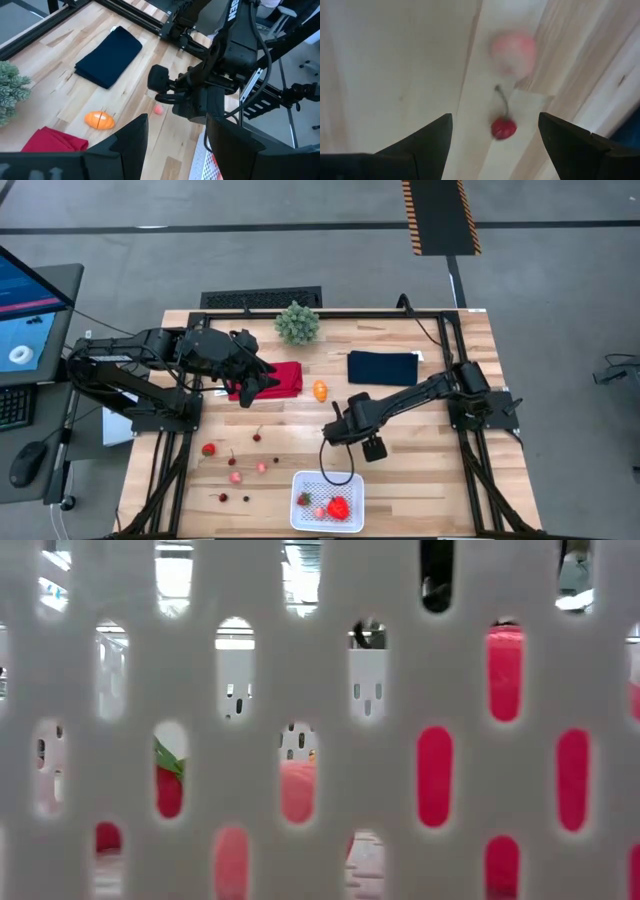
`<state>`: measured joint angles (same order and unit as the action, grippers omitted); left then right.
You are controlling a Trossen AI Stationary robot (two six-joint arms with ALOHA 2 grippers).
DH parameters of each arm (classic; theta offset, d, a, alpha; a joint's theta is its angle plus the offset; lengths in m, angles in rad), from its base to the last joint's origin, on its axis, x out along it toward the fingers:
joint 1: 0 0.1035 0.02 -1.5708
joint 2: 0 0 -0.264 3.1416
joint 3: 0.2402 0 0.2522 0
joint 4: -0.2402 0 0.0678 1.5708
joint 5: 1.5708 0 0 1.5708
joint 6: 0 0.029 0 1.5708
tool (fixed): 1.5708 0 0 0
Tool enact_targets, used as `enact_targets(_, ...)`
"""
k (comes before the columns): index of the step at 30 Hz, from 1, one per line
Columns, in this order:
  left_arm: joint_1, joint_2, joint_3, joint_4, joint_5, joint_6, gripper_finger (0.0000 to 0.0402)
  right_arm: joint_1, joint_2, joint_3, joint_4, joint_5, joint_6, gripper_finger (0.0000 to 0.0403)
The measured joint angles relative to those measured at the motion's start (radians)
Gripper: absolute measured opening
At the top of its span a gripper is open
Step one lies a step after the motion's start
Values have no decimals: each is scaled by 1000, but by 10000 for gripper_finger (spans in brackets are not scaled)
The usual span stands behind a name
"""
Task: Pick and placing Produce into tupperware
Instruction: Put the cherry into the white bin
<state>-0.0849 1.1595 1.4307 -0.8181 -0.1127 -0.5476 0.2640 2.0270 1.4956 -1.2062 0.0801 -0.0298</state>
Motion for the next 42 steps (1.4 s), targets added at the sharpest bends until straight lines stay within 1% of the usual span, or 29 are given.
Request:
enact_targets(3,0,0,0,0,0,3,190,-14,-2,-7,57,1,-23,317)
enact_targets(7,0,0,0,0,0,3,190,-37,-38,-71,85,0,-31,317)
enact_targets(9,0,0,0,0,0,3,190,-46,-74,-131,94,-1,-31,317)
enact_targets(13,0,1,0,-1,0,3,190,-59,-153,-207,130,-1,-31,317)
enact_targets(19,0,0,0,2,-1,3,190,-65,-218,-241,215,-1,-29,317)
enact_targets(21,0,0,0,4,-2,3,190,-65,-223,-258,239,-6,-31,317)
enact_targets(25,0,0,0,4,-2,-8,190,-71,-223,-297,271,-78,-31,317)
enact_targets(37,0,0,0,4,-7,-23,190,-77,-224,-361,362,-84,-50,317)
enact_targets(42,0,0,0,4,-8,-34,190,-94,-224,-374,385,-111,-58,297)
